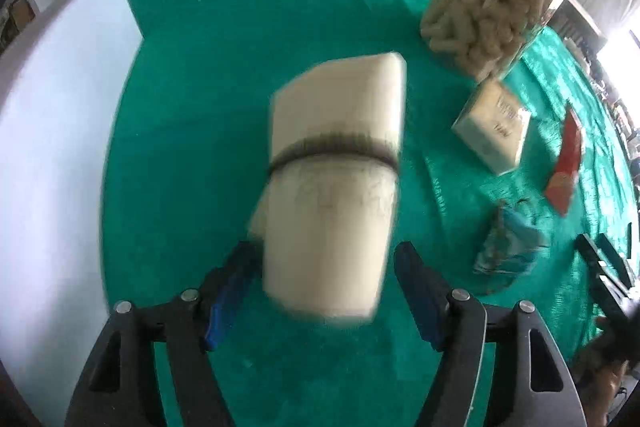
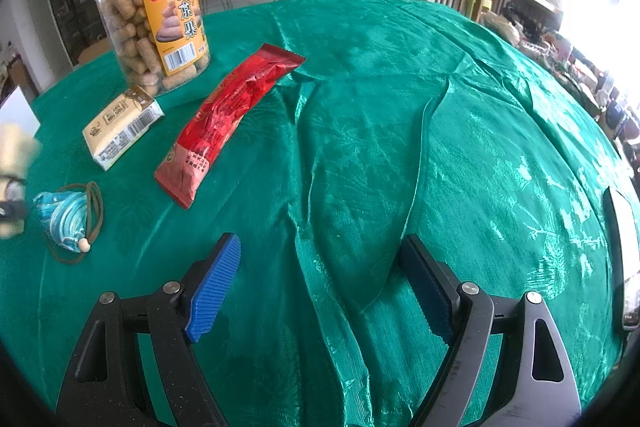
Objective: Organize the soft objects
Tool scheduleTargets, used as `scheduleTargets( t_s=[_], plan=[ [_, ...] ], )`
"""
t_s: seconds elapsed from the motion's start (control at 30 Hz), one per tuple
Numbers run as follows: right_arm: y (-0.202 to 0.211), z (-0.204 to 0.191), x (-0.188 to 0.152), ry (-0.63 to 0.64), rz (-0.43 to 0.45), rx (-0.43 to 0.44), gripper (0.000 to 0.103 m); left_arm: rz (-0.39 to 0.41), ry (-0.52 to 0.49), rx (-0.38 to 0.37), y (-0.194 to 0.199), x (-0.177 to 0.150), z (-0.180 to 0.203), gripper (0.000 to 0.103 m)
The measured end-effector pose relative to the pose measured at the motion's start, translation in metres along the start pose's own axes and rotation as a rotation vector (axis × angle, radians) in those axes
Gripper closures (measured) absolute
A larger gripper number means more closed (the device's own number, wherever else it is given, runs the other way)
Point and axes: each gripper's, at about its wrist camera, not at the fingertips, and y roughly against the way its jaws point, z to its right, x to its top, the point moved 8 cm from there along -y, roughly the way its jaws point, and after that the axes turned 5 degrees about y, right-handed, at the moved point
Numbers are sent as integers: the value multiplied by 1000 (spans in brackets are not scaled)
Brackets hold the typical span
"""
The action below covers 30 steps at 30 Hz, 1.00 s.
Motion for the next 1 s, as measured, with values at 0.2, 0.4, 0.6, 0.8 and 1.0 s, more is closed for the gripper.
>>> scheduleTargets(
  t_s=[0.2, 0.4, 0.6, 0.8, 1.0],
  plan=[
    [0, 1, -1, 0, 0, -2, 18, 70, 1, 34, -9, 12, 3, 19],
    [0, 0, -1, 1, 0, -1, 18, 127, -5, 93, -14, 19, -6, 2],
    [-1, 1, -1, 1, 0, -2, 18, 196, 113, 144, -9, 22, -37, 0],
    [-1, 0, -1, 1, 0, -1, 18, 265, 97, 142, -2, 6, -40, 0],
    [-1, 0, 0, 1, 0, -2, 18, 265, 96, 143, -2, 3, -37, 0]
  ],
)
